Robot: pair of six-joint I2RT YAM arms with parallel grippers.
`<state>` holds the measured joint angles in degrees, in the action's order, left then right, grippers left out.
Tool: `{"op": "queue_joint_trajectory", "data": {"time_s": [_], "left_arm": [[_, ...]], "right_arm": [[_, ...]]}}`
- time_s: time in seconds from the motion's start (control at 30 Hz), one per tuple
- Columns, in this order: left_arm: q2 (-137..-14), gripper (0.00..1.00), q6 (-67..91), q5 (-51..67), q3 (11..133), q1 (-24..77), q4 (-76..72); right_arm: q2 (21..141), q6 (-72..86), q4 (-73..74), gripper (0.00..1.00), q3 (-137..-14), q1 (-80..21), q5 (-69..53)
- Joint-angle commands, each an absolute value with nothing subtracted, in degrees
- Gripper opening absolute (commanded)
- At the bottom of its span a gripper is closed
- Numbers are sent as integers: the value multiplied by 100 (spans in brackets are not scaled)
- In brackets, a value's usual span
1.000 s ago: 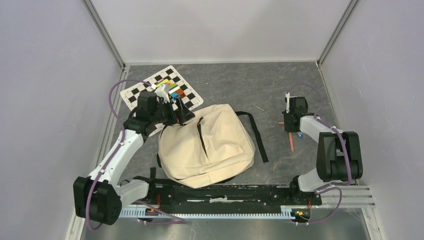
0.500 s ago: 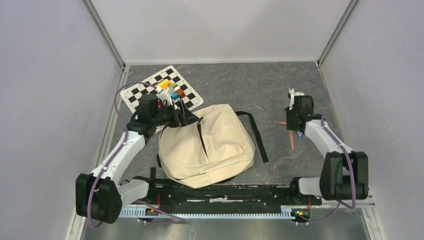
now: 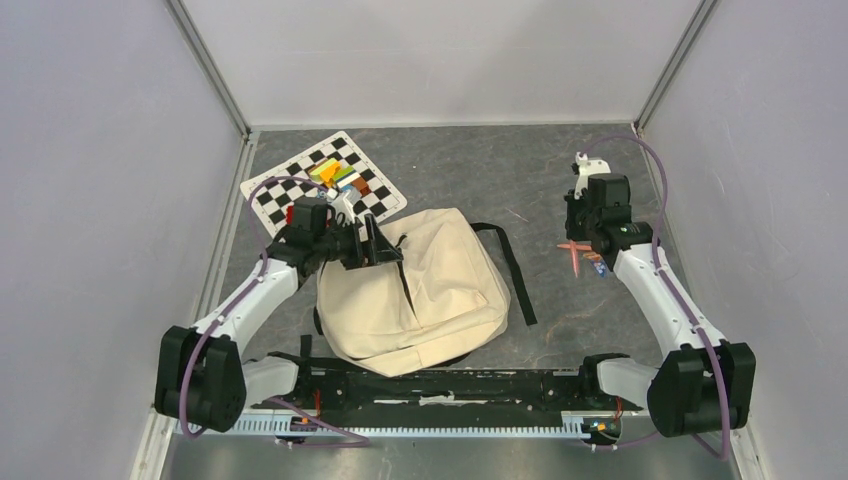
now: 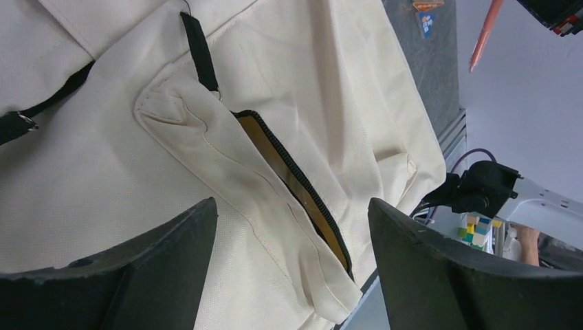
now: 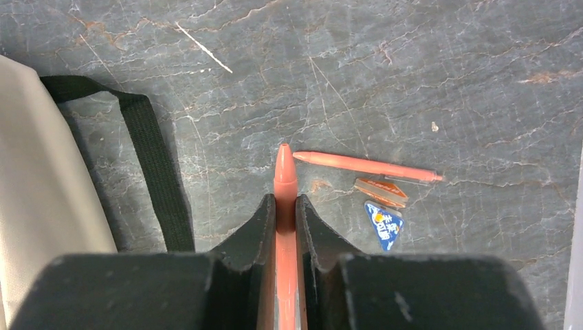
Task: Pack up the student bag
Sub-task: Place the stationery in the student bag.
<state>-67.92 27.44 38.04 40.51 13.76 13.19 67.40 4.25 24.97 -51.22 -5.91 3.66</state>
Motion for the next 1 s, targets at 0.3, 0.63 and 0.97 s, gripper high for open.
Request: {"op": "queue_joint_trajectory", "data": {"time_s": [0.3, 0.63, 0.97], "left_arm": [[-7082, 69, 2703, 3461, 4135, 1467, 1598], [-7369, 65, 2737, 3504, 4171, 1580, 1524], [-7525, 71, 2898, 3743, 4140, 1624, 1235]], "right_arm": [[6566, 610, 2525, 0, -5323, -819, 396], [6416, 915, 2476, 0, -5570, -1326, 408], [6429, 1698, 1729, 0, -5862, -2875, 555]]}}
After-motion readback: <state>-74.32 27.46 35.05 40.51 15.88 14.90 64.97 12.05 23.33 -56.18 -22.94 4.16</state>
